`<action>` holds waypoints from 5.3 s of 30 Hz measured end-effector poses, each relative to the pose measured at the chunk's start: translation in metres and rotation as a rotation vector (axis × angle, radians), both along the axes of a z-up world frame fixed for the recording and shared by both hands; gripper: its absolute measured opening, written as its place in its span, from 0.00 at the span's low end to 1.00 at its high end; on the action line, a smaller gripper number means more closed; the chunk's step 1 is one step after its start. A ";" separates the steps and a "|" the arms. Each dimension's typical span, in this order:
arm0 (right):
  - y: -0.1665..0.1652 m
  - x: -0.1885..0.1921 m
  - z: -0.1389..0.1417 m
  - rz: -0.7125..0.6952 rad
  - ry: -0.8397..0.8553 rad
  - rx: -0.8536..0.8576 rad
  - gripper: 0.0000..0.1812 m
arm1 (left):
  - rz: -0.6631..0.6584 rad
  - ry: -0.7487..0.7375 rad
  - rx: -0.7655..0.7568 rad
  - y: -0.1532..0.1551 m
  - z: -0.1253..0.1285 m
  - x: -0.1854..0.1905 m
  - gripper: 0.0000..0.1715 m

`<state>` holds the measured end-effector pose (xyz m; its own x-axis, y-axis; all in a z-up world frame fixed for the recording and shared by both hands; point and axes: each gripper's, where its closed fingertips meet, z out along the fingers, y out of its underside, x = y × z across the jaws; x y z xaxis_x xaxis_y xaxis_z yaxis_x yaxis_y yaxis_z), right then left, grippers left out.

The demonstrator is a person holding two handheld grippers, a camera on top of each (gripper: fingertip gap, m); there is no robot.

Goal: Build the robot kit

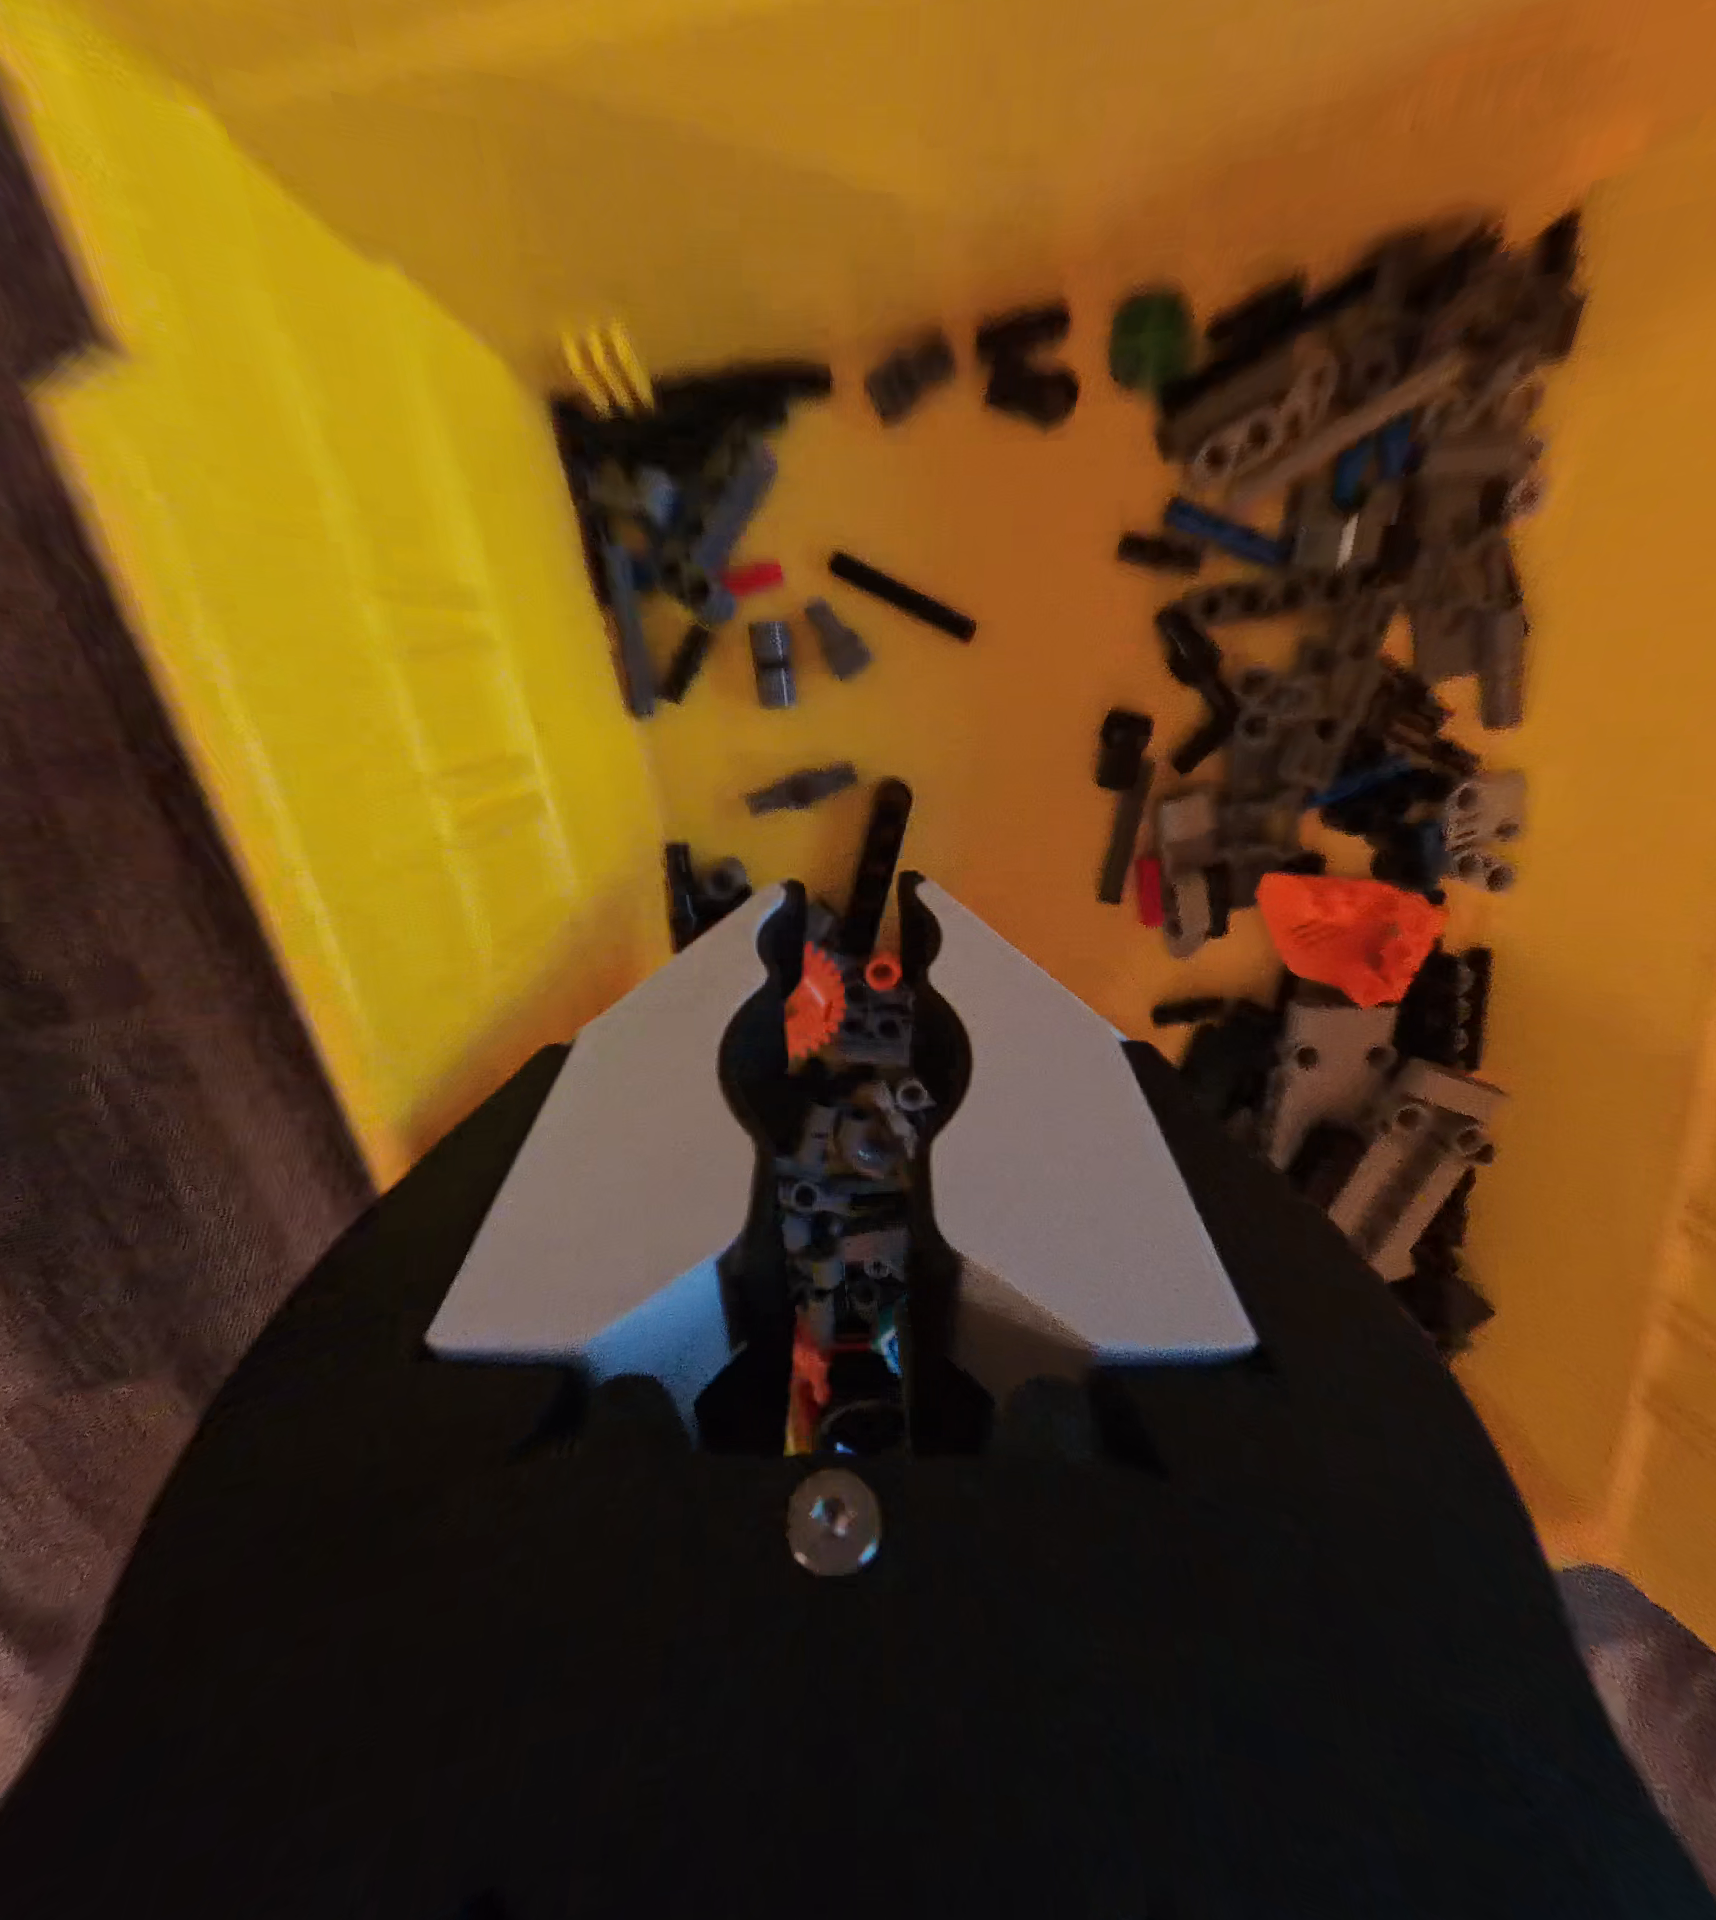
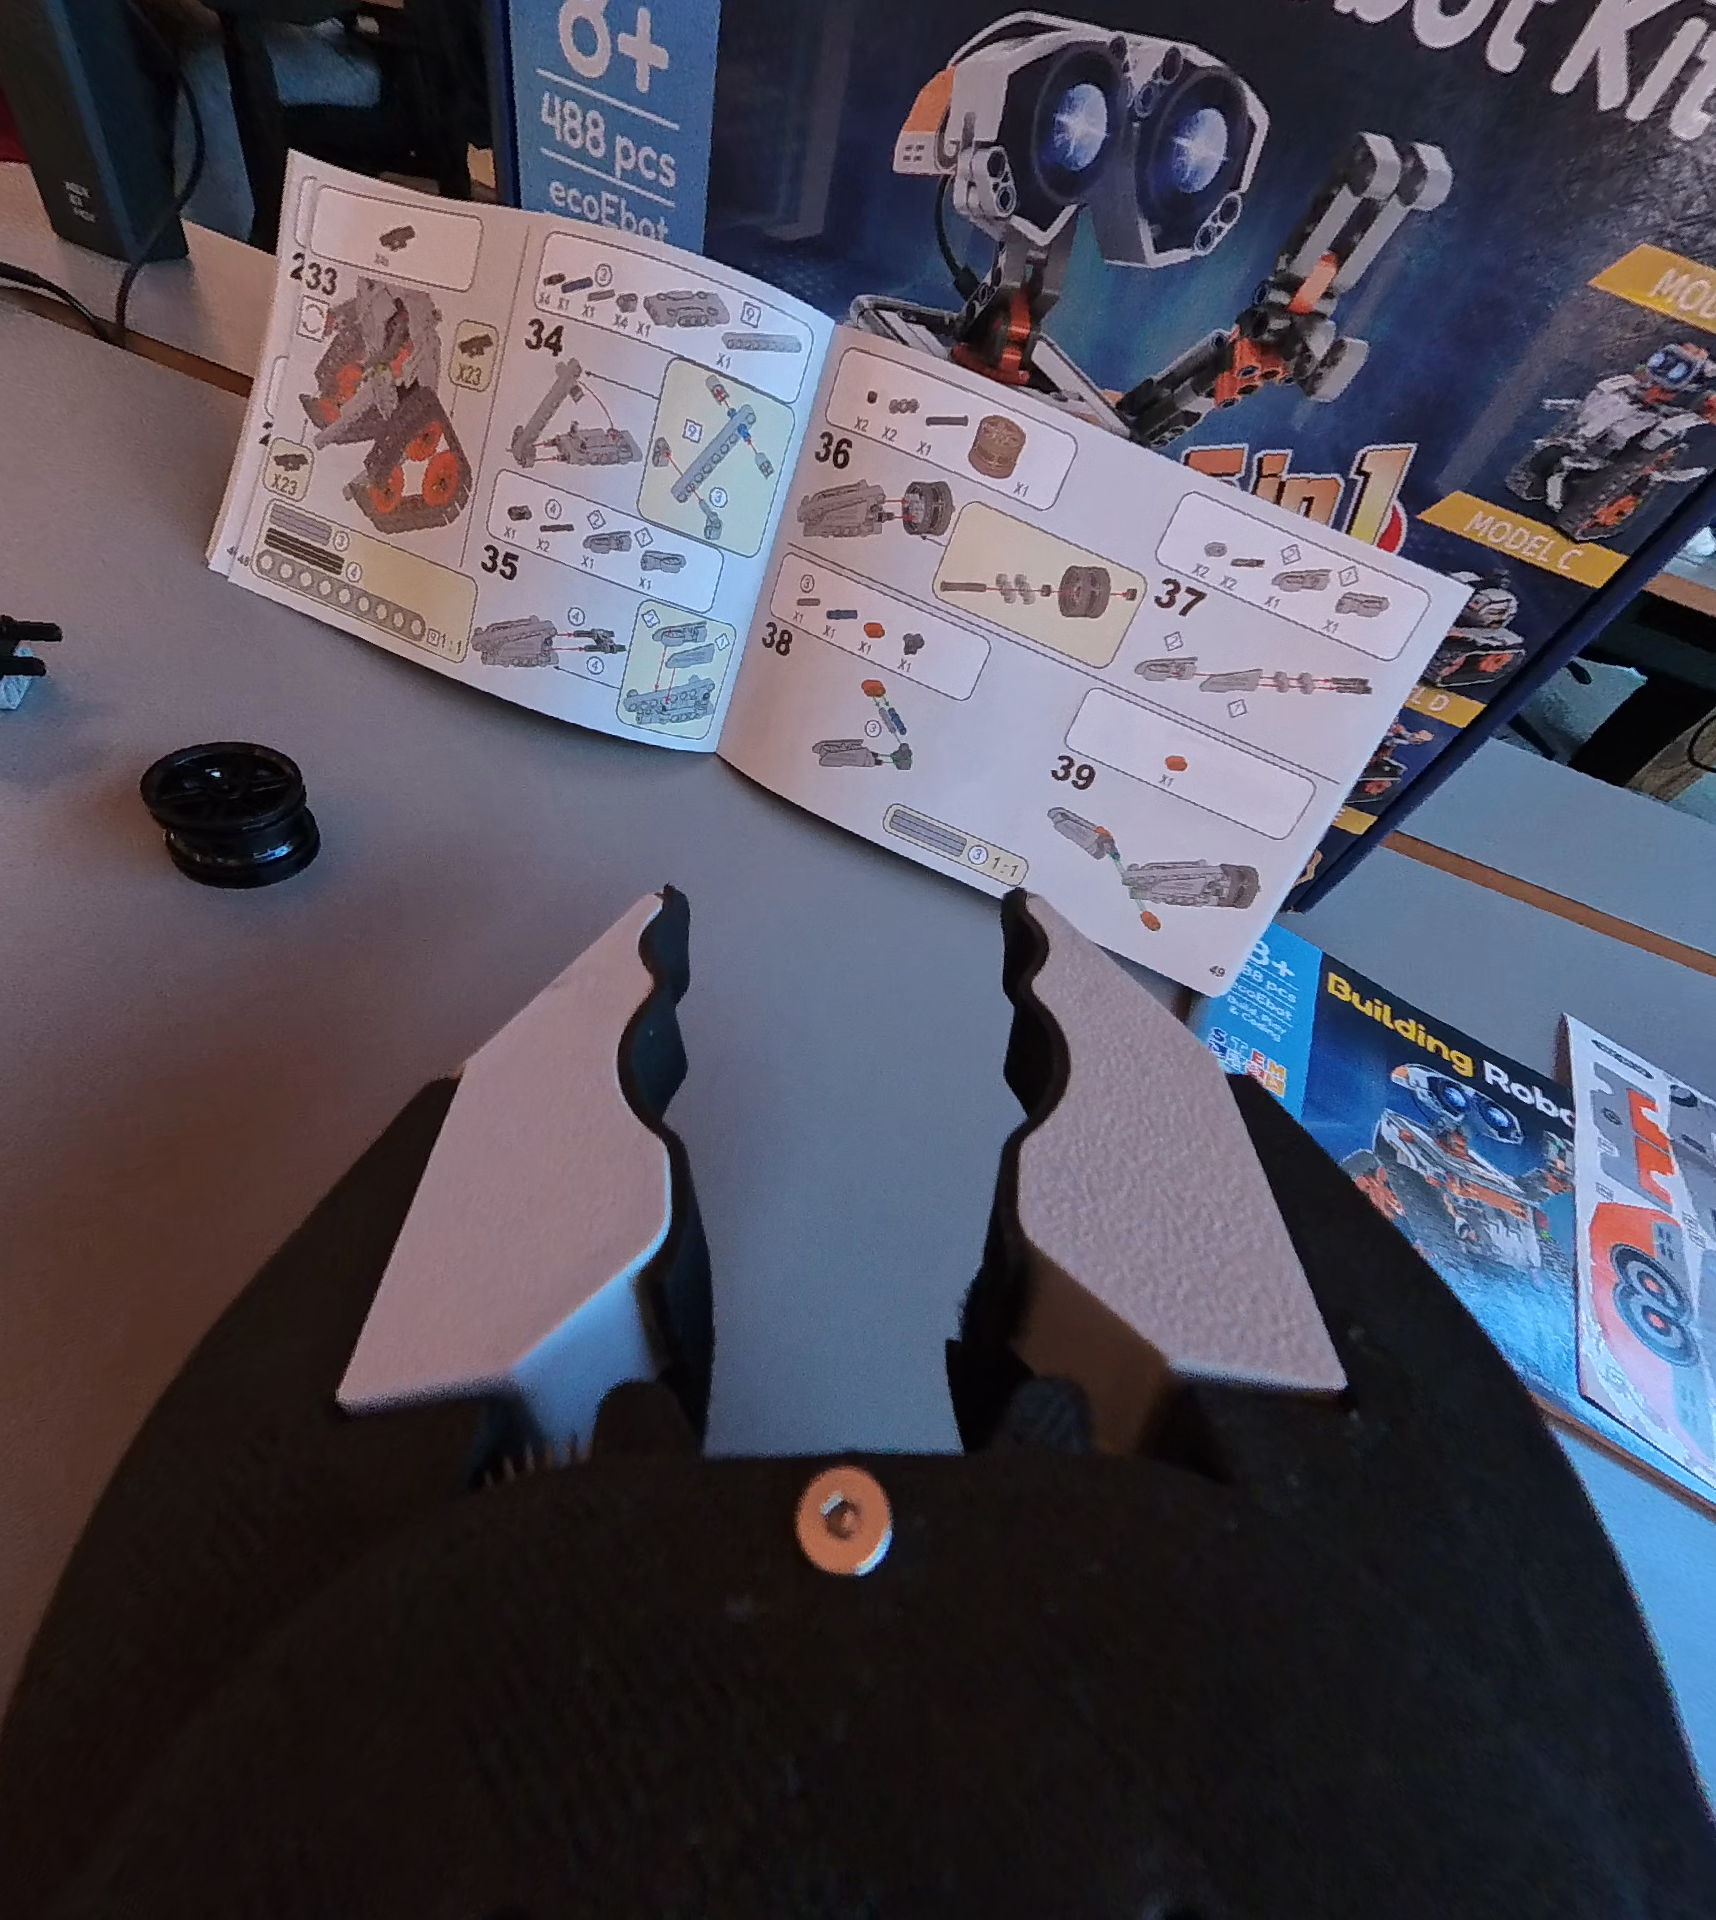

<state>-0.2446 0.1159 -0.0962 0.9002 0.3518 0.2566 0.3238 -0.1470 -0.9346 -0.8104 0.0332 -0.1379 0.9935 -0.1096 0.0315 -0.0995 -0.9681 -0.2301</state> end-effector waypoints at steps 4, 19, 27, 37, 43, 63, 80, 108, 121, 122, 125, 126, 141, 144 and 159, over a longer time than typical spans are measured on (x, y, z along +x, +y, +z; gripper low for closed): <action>0.000 0.000 -0.001 0.004 0.003 -0.006 0.33 | 0.012 0.022 0.108 0.028 0.018 -0.001 0.38; 0.000 -0.001 -0.001 0.028 0.026 -0.025 0.33 | 0.025 0.142 -0.065 0.065 -0.003 0.003 0.27; 0.000 -0.003 -0.002 0.037 0.017 -0.022 0.33 | 0.116 0.030 -0.114 0.073 -0.025 -0.003 0.28; -0.001 -0.008 -0.005 0.056 -0.026 -0.028 0.33 | -0.087 -0.005 -0.302 -0.008 -0.024 0.024 0.09; -0.003 -0.011 -0.006 0.066 -0.052 -0.019 0.33 | -0.089 0.045 -0.159 -0.032 0.004 0.006 0.08; -0.004 -0.014 -0.006 0.082 -0.060 -0.018 0.33 | -0.311 0.050 0.035 0.029 -0.024 0.079 0.24; -0.006 -0.020 -0.010 0.110 -0.123 -0.013 0.33 | -0.053 -0.045 0.120 -0.029 0.019 0.001 0.25; -0.008 -0.023 -0.012 0.115 -0.173 0.001 0.33 | -0.438 -0.092 0.041 -0.061 -0.020 0.072 0.23; -0.007 -0.023 -0.016 0.102 -0.248 0.016 0.33 | -0.354 0.023 0.126 -0.011 0.005 0.048 0.50; -0.007 -0.023 -0.016 0.100 -0.243 0.011 0.33 | -0.379 -0.046 0.146 -0.020 0.014 0.060 0.50; -0.006 -0.021 -0.015 0.094 -0.221 0.001 0.33 | -0.465 -0.195 0.140 -0.056 0.028 0.087 0.50; -0.006 -0.020 -0.015 0.092 -0.211 0.000 0.33 | -0.505 -0.199 0.118 -0.069 0.026 0.091 0.51; -0.003 -0.012 -0.016 0.045 -0.246 0.008 0.33 | -0.692 0.234 0.054 -0.068 -0.019 0.046 0.16; -0.002 -0.010 -0.018 0.031 -0.272 0.007 0.33 | -0.613 0.266 0.068 -0.046 -0.013 0.035 0.16; 0.003 -0.002 -0.021 0.014 -0.311 0.005 0.33 | -0.168 0.074 -0.206 -0.139 0.000 -0.001 0.33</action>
